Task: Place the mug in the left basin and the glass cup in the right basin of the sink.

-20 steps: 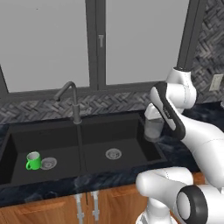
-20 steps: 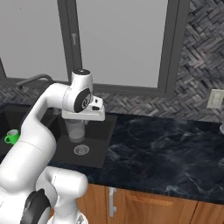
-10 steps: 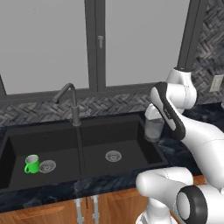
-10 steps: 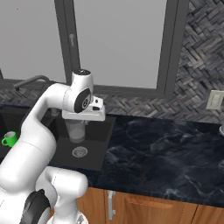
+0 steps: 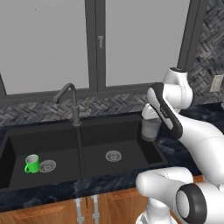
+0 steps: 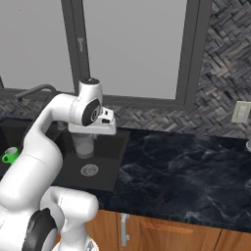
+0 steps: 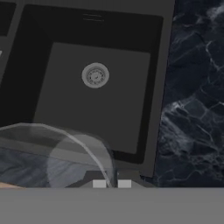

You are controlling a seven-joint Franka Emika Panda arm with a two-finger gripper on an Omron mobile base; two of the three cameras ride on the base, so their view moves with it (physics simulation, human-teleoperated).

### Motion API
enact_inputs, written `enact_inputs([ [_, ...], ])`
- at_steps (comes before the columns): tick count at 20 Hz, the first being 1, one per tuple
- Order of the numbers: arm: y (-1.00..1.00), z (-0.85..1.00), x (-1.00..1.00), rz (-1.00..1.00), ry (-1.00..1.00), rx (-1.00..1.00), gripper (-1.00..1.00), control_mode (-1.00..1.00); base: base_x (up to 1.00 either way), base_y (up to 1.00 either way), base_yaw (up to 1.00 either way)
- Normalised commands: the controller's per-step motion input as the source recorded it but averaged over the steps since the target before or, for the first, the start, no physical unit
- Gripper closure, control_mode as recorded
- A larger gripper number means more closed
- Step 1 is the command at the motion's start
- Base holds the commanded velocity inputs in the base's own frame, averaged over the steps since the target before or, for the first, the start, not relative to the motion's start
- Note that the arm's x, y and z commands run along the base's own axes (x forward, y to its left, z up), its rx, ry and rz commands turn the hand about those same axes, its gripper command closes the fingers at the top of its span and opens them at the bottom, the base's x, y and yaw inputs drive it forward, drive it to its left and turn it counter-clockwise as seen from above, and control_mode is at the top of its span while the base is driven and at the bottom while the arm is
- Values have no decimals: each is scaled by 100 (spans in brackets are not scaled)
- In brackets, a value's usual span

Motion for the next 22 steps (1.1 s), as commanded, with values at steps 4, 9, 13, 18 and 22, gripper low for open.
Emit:
enact_inputs([
  [4,23,-16,33,0,0,0,100,-100,0,0,0],
  [9,13,-36,32,0,0,0,100,-100,0,0,0],
  [13,12,-47,33,0,0,0,100,-100,0,0,0],
  [18,8,-46,45,0,0,0,100,-100,0,0,0],
  [22,2,-43,38,0,0,0,100,-100,0,0,0],
])
